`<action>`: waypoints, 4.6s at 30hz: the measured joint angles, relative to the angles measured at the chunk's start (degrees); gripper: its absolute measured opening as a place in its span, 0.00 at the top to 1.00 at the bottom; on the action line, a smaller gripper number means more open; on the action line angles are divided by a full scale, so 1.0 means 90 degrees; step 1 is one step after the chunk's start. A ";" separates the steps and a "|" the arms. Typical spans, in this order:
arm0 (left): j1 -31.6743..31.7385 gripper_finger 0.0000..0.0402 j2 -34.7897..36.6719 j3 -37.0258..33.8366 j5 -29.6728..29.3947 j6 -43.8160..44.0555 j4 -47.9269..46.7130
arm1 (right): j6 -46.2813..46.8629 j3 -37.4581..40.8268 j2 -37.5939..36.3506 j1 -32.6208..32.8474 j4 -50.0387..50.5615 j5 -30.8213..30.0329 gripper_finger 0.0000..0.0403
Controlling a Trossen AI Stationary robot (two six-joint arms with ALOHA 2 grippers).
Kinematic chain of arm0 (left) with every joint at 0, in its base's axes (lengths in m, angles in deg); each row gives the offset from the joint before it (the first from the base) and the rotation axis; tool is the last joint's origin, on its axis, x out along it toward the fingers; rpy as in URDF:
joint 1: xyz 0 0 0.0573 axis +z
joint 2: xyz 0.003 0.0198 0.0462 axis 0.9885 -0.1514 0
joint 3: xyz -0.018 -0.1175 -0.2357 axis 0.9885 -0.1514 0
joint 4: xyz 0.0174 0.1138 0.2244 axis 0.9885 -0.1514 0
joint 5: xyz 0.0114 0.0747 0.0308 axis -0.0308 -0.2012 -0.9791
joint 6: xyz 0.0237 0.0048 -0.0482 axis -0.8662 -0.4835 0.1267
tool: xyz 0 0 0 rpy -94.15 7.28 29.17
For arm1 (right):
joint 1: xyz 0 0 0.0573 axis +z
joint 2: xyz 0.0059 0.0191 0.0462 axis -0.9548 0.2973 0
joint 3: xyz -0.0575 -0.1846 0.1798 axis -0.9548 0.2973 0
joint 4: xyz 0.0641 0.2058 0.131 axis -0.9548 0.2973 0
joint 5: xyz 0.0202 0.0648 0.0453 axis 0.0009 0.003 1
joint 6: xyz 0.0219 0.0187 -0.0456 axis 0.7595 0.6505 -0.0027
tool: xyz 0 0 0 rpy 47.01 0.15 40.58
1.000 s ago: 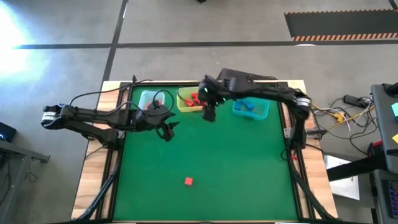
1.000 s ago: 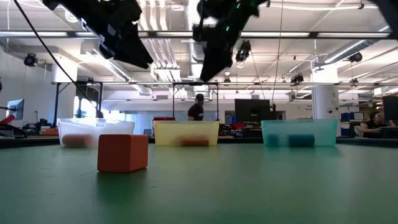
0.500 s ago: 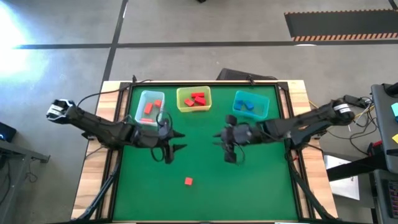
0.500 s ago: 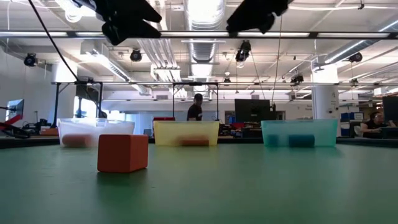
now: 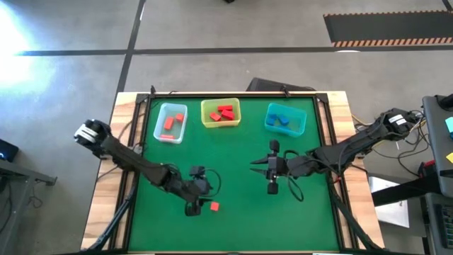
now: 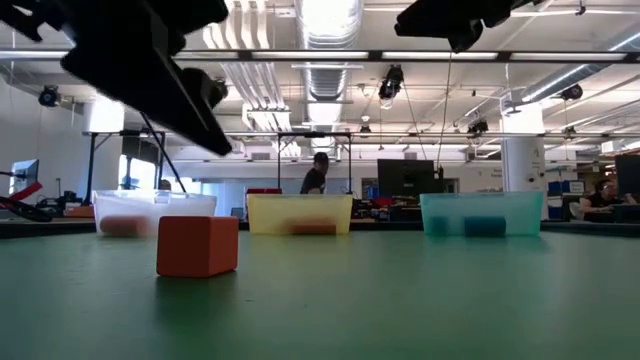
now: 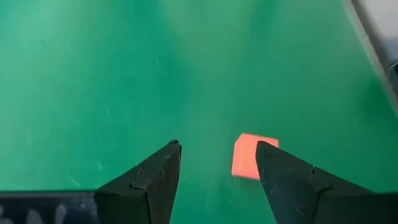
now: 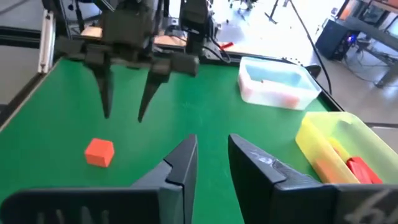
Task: Sort & place blocks by color
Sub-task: Put the orange block into the transparent bin, then return to Home Position
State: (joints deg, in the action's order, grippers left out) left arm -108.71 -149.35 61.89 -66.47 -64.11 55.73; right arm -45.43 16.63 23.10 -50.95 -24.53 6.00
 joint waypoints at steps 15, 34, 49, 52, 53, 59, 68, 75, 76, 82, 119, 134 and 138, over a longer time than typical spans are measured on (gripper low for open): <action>-0.0004 0.24 -0.1017 0.0233 0.0012 -0.0177 0.0264 | 0.0022 0.0044 0.0053 -0.0002 0.0012 0.0010 0.82; -0.0001 0.24 -0.1135 -0.0121 0.0614 -0.0011 0.1203 | -0.0008 0.0134 0.0075 -0.0002 0.0013 0.0010 0.81; -0.0007 0.39 -0.1427 -0.0236 0.0388 0.0149 0.1513 | -0.0029 0.0218 0.0075 -0.0017 0.0010 -0.0104 0.81; -0.0007 0.47 -0.1427 -0.0236 0.0384 0.0149 0.1515 | -0.0036 0.0221 0.0075 -0.0022 0.0010 -0.0107 0.81; -0.0004 0.50 -0.1427 -0.0238 0.0382 0.0149 0.1514 | -0.0035 0.0221 0.0075 -0.0021 0.0010 -0.0107 0.81; 0.0010 0.70 -0.1379 -0.0238 0.0379 0.0144 0.1505 | -0.0047 0.0221 0.0075 -0.0022 0.0010 -0.0109 0.81; 0.0548 0.71 -0.0722 -0.0246 0.0242 -0.0279 0.0329 | -0.0091 0.0221 0.0075 -0.0022 0.0012 -0.0112 0.81; 0.2123 0.71 0.0863 -0.0266 -0.2016 -0.0078 -0.2610 | -0.0084 0.0221 0.0075 -0.0022 0.0011 -0.0112 0.81; 0.2409 0.71 0.1131 -0.0268 -0.2511 0.0179 -0.2782 | -0.0083 0.0221 0.0075 -0.0020 0.0012 -0.0112 0.81; 0.4257 0.71 0.2196 -0.0480 -0.3357 0.0782 -0.3324 | -0.0061 0.0221 0.0075 -0.0022 0.0007 -0.0112 0.81; 0.2771 0.61 0.5929 -0.3846 -0.0175 -0.2191 0.0426 | -0.1479 0.3380 -0.2222 -0.1805 -0.2460 0.1052 0.89; 0.2776 0.99 0.7892 -0.5244 -0.0061 -0.2261 0.0923 | -0.2029 0.4167 -0.5430 -0.1814 -0.0851 0.0544 0.92; 0.2776 0.99 0.8028 -0.5244 -0.0066 -0.2406 0.0926 | -0.1959 0.4173 -0.6049 -0.1809 -0.0213 0.0566 0.92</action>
State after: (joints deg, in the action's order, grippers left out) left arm -83.73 -77.10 14.70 -67.06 -85.76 64.06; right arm -63.07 54.19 -31.34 -67.23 -26.45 11.09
